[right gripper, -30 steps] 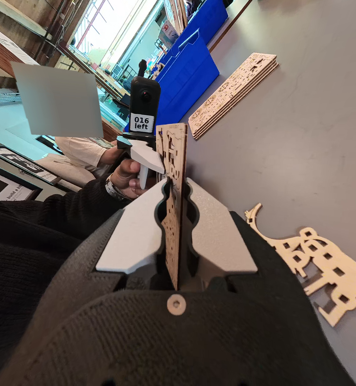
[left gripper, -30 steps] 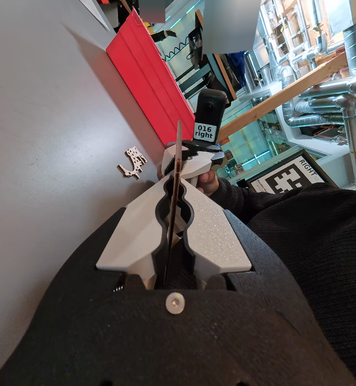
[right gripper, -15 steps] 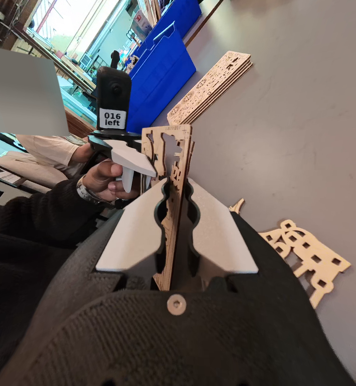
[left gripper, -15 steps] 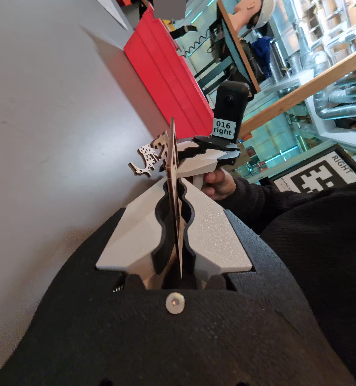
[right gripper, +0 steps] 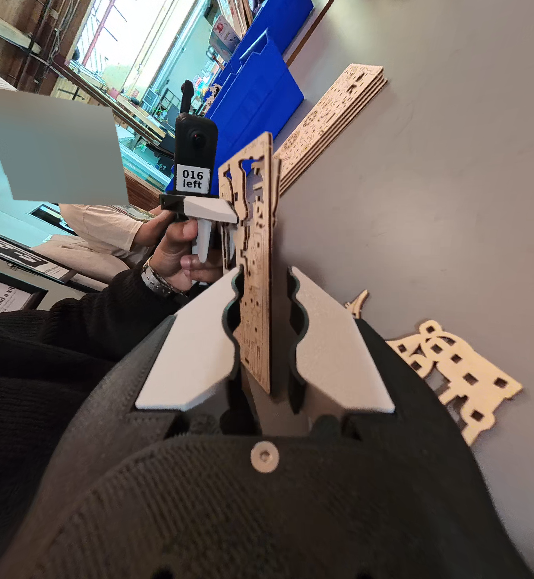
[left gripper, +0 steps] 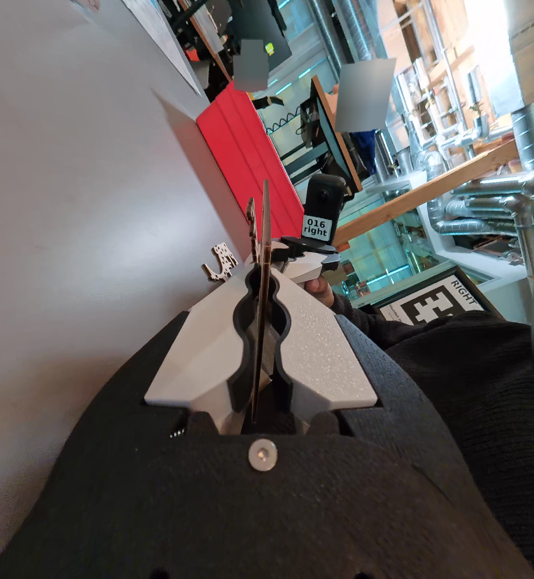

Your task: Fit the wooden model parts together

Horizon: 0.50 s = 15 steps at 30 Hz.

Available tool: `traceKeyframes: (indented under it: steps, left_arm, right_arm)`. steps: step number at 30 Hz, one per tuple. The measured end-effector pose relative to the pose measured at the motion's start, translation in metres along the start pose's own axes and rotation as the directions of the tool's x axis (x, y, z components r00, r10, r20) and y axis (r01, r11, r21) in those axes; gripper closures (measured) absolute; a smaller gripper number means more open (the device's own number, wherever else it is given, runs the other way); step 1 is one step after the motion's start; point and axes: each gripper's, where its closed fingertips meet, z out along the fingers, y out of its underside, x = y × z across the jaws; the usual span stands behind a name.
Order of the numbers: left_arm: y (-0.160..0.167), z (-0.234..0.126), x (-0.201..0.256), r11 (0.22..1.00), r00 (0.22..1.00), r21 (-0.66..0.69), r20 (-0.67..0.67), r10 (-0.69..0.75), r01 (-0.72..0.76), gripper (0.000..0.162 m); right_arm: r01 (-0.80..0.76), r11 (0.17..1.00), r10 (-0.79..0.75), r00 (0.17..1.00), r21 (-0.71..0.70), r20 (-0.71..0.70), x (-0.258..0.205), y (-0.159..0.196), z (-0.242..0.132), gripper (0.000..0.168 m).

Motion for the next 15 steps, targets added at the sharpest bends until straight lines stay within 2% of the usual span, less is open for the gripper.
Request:
traceKeyframes:
  steps: [5, 10, 15]
  left_arm:
    - [-0.005, -0.004, 0.0, 1.0, 1.0, 0.022, -0.018, -0.011, 0.011, 0.162]
    - [-0.004, -0.001, 0.003, 1.0, 0.999, 0.021, -0.047, -0.011, 0.012, 0.162]
    - [-0.008, -0.003, 0.007, 0.998, 0.996, 0.049, -0.081, -0.03, 0.034, 0.161]
  right_arm:
    - [0.001, 0.999, 0.0, 0.999, -0.034, 0.032, -0.005, 0.007, 0.004, 0.144]
    - [0.032, 0.998, -0.03, 0.999, -0.061, 0.036, -0.008, 0.012, 0.008, 0.159]
    - [0.038, 0.997, -0.035, 0.998, -0.064, 0.057, -0.012, 0.013, 0.008, 0.162]
